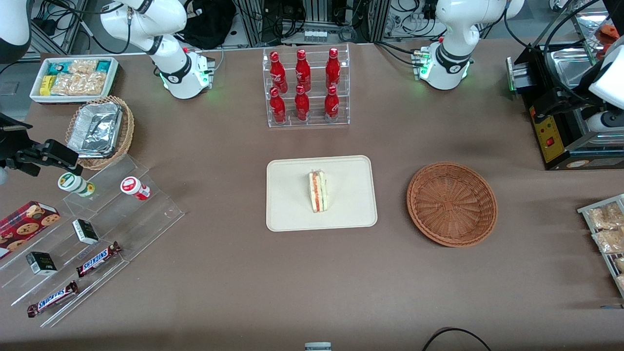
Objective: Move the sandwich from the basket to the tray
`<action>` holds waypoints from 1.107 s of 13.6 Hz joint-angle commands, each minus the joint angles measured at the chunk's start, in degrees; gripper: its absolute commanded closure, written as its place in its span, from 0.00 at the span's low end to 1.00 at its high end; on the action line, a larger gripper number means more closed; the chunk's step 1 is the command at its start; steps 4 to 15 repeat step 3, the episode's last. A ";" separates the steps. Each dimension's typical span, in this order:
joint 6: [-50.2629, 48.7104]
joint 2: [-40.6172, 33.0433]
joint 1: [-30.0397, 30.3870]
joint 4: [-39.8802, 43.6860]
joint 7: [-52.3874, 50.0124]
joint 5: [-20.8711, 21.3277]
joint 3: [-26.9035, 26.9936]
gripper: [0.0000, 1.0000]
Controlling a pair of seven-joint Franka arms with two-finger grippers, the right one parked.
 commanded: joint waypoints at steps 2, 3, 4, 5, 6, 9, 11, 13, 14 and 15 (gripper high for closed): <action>0.61 -0.59 -0.32 0.15 0.98 -1.39 0.75 0.00; 0.52 -0.59 -0.23 0.24 0.72 -1.66 0.76 0.00; 0.52 -0.59 -0.23 0.24 0.72 -1.66 0.76 0.00; 0.52 -0.59 -0.23 0.24 0.72 -1.66 0.76 0.00; 0.52 -0.59 -0.23 0.24 0.72 -1.66 0.76 0.00; 0.52 -0.59 -0.23 0.24 0.72 -1.66 0.76 0.00; 0.52 -0.59 -0.23 0.24 0.72 -1.66 0.76 0.00; 0.52 -0.59 -0.23 0.24 0.72 -1.66 0.76 0.00; 0.52 -0.59 -0.23 0.24 0.72 -1.66 0.76 0.00; 0.52 -0.59 -0.23 0.24 0.72 -1.66 0.76 0.00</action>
